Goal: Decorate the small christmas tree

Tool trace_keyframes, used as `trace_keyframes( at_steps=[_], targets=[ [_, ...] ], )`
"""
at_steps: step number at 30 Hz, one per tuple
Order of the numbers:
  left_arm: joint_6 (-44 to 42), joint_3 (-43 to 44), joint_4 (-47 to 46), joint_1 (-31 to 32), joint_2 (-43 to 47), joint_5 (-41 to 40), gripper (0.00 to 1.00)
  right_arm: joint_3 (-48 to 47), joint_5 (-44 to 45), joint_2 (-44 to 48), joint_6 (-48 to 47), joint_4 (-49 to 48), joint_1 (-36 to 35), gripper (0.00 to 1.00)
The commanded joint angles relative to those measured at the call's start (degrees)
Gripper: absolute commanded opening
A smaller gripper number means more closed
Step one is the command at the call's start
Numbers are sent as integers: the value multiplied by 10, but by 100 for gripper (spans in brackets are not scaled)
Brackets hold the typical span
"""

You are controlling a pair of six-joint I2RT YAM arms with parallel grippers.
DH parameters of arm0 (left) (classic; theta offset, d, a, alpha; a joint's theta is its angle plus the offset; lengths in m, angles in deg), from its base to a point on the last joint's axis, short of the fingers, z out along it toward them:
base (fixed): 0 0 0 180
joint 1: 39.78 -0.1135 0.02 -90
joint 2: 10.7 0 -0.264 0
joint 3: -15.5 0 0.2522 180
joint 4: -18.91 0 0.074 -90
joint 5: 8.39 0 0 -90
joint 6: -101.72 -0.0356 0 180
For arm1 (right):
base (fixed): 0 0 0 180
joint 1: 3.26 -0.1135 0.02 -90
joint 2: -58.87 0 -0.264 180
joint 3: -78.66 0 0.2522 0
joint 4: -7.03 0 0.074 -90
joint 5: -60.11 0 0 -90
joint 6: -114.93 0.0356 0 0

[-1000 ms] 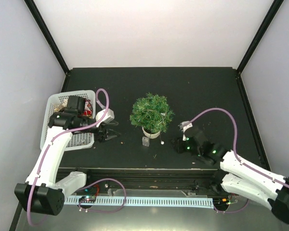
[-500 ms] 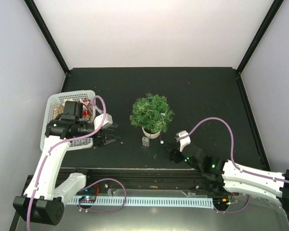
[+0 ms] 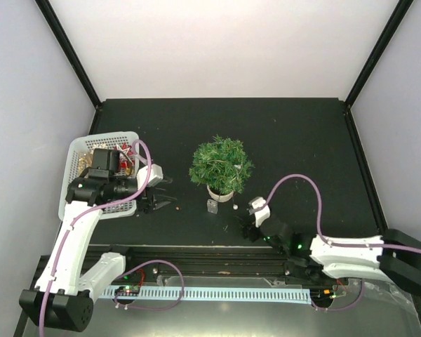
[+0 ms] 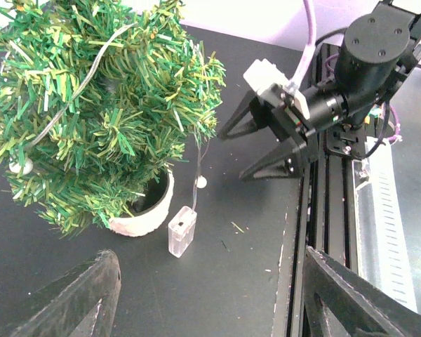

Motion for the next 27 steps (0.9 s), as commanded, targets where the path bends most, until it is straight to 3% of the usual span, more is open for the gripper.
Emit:
trace_keyframes(
  at_steps=[1, 5, 19, 22, 27],
  targets=[
    [6, -6, -15, -2, 24, 23, 72, -35, 47, -94, -19, -125, -36, 81],
    [3, -20, -16, -2, 38, 28, 72, -69, 63, -164, -41, -154, -50, 80],
    [-1, -42, -15, -2, 47, 42, 73, -89, 136, -227, -112, -195, -51, 77],
    [-1, -43, -16, -3, 45, 43, 73, -96, 148, -253, -118, -216, -46, 70],
    [-3, -45, -13, -2, 45, 38, 73, -93, 139, -262, -127, -248, -32, 51]
  ],
)
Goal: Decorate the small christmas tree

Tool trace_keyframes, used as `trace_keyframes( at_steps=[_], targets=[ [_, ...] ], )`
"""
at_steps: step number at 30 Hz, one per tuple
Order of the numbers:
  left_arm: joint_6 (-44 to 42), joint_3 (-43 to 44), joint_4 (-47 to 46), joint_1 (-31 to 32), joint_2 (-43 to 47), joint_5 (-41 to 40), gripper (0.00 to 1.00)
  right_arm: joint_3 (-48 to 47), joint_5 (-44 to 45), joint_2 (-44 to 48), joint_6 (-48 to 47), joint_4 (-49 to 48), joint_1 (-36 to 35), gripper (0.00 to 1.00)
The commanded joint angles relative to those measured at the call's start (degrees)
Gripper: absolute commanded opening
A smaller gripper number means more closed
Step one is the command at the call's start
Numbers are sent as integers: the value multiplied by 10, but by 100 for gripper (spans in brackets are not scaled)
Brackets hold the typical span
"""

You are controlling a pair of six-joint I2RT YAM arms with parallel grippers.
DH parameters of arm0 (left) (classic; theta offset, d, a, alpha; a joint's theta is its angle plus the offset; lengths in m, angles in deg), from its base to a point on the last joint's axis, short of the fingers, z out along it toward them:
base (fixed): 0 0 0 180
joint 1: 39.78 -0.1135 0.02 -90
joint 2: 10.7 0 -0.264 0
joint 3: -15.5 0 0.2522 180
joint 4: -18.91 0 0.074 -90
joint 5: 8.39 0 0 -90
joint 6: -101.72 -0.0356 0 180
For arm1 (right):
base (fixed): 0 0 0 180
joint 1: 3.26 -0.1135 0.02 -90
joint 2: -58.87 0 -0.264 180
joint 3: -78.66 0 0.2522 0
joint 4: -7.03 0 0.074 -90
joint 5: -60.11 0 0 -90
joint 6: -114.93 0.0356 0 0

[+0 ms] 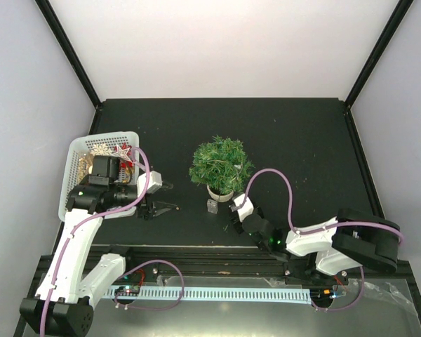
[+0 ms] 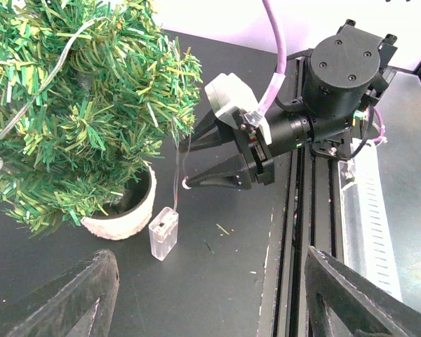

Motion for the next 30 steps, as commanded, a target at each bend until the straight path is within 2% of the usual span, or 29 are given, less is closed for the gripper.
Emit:
trace_keyframes(
  at_steps=[1, 7, 8, 12, 21, 30],
  targets=[
    [-7, -5, -8, -2, 4, 15, 73, -8, 20, 0, -11, -65, 10, 45],
    [-7, -9, -9, -2, -1, 14, 73, -4, -9, 28, -14, -54, 11, 20],
    [-7, -9, -9, -3, -3, 14, 73, -2, -11, 34, -12, -50, 12, 11],
    [-6, -8, -8, -2, -4, 15, 73, 0, -25, 69, -9, -16, 12, 2],
    [-6, -7, -5, -3, -6, 18, 73, -4, -76, 159, -9, 97, 12, 1],
    [-3, -6, -6, -3, -10, 19, 74, -75, -230, 280, 20, 280, 12, 1]
  ],
)
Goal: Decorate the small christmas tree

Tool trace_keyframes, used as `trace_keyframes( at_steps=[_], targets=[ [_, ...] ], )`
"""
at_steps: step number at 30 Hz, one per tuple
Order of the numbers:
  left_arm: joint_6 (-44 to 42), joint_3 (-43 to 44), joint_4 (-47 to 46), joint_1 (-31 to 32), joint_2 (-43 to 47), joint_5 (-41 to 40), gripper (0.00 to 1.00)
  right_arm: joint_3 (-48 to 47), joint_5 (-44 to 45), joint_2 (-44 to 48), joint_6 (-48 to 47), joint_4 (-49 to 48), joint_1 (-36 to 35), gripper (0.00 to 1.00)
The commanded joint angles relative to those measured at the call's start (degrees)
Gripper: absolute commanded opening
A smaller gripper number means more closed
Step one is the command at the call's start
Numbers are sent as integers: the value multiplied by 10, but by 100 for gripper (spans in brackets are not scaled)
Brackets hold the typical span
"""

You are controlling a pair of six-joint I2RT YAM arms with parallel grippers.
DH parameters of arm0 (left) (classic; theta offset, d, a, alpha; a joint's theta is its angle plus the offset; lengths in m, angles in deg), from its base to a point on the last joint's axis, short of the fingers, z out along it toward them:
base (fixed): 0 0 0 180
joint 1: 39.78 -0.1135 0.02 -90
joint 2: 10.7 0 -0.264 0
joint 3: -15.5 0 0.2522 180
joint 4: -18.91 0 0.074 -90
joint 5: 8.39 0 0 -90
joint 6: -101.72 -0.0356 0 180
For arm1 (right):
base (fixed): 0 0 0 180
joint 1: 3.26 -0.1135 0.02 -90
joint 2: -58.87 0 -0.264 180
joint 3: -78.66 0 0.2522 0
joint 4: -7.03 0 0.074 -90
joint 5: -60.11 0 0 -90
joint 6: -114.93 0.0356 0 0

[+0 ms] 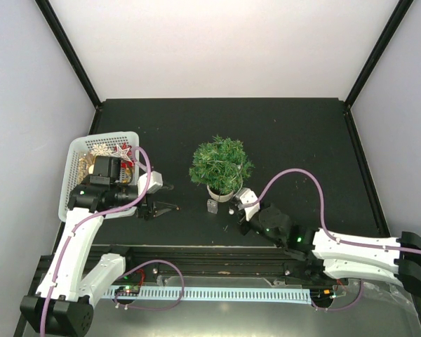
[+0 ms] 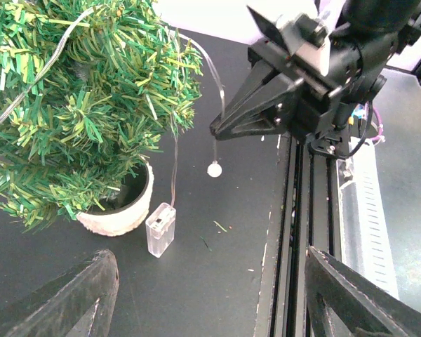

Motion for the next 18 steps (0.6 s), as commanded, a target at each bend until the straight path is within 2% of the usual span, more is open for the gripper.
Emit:
trace_keyframes(
  at_steps=[1, 8, 18],
  targets=[
    [-3, 2, -5, -2, -7, 20, 74, -64, -103, 41, 26, 103, 3, 1],
    [-4, 2, -4, -3, -12, 19, 74, -144, -186, 38, 38, 174, 3, 1],
    [-5, -3, -7, -3, -19, 18, 74, -219, -156, -37, 43, 178, 3, 1]
  ],
)
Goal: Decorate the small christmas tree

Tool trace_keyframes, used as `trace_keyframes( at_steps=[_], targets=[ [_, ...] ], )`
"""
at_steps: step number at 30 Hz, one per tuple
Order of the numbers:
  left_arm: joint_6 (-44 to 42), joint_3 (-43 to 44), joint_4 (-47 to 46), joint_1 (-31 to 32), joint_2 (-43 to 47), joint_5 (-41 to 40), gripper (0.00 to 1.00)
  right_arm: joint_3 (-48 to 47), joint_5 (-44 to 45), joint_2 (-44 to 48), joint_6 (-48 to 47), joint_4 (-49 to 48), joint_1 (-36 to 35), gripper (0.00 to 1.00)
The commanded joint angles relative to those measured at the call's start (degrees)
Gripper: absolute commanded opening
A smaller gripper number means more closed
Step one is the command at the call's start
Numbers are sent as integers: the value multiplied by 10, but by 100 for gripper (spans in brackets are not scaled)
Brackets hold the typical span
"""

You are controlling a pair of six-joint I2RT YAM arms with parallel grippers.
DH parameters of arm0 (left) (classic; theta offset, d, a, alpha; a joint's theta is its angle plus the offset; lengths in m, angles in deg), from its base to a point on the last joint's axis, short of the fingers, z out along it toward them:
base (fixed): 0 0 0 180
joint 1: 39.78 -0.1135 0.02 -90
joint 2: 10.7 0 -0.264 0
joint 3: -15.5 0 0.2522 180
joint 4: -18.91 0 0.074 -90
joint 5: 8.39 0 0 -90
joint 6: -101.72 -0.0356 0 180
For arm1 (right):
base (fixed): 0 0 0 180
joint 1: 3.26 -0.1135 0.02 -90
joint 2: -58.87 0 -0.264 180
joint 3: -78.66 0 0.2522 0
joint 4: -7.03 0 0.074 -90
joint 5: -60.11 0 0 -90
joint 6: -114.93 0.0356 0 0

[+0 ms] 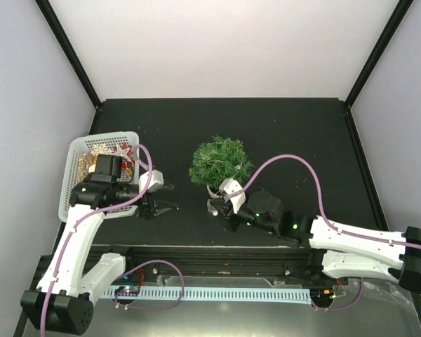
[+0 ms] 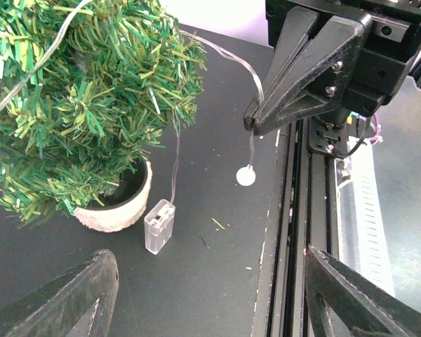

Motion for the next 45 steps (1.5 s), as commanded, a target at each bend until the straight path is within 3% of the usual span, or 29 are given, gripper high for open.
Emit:
trace_keyframes(
  at_steps=[1, 6, 13, 17, 25, 33, 45],
  targets=[
    [-4, -4, -9, -3, -4, 19, 74, -37, 20, -24, 6, 10, 4, 1],
    [10, -9, -58, 1, -17, 42, 73, -61, 28, -39, 11, 3, 16, 1],
    [-45, 40, -76, 20, -118, 103, 54, -70, 15, -46, 25, -16, 30, 1],
    [-48, 72, -86, 45, -179, 131, 51, -75, -7, -50, 43, -34, 38, 1],
    [16, 49, -202, 126, -192, 72, 48, -86, -21, -49, 55, -47, 44, 1],
    [23, 58, -230, 178, -230, 24, 47, -87, -26, -36, 55, -47, 44, 1],
    [40, 83, -232, 205, -275, 32, 43, -78, -34, -36, 54, -53, 51, 1]
  ],
)
